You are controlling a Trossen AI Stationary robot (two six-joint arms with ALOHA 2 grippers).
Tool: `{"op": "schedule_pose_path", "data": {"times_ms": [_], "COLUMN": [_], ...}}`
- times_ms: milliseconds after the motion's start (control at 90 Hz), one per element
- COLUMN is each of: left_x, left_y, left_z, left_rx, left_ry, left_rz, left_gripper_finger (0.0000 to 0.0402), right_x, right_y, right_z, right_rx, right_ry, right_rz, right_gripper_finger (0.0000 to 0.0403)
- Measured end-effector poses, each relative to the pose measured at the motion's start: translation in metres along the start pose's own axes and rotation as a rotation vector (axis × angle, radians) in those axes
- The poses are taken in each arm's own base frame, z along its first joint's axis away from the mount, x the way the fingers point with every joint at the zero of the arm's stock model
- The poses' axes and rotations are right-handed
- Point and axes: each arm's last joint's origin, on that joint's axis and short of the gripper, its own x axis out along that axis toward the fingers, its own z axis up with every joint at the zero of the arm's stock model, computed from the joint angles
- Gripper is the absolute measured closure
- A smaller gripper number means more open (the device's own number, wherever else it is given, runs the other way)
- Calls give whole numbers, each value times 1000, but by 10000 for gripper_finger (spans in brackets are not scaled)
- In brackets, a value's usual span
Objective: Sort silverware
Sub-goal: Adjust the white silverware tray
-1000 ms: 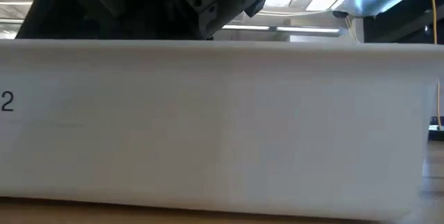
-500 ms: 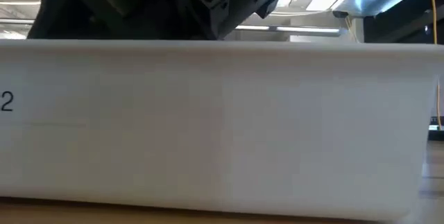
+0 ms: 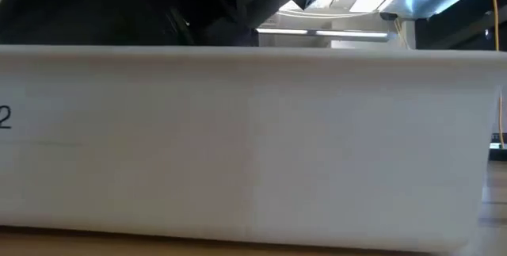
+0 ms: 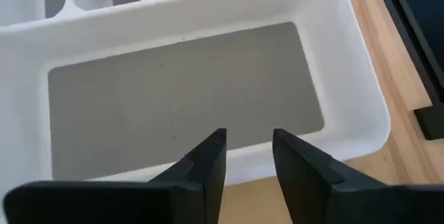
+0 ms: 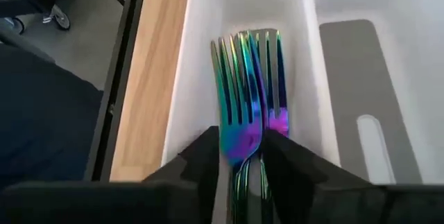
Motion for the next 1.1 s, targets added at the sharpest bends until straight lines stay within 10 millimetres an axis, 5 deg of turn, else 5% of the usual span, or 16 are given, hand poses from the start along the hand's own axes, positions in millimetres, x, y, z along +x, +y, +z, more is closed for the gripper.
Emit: {"op": "schedule_pose_path", "data": {"times_ms": [256,511,822,1100], "left_x": [-9,-31,2,21], "left_y": [-2,12,12,20], "left_z": [5,-5,-28,-23], "left_rx": [-18,-144,-149,-108], "left_ry": [-14,171,304,273], "left_rz": [-25,126,112,133], "left_gripper_finger": [297,297,297,297], "right_x": [-6,-10,-13,-35], "right_y": [9,15,20,28], "right_z": [19,24,26,46], "right_rx": [-46,-55,-63,-146], "right_ry": [-45,-61,-58,-2], "right_rz": [21,35,39,-99], "right_gripper_finger": [302,302,302,302]}}
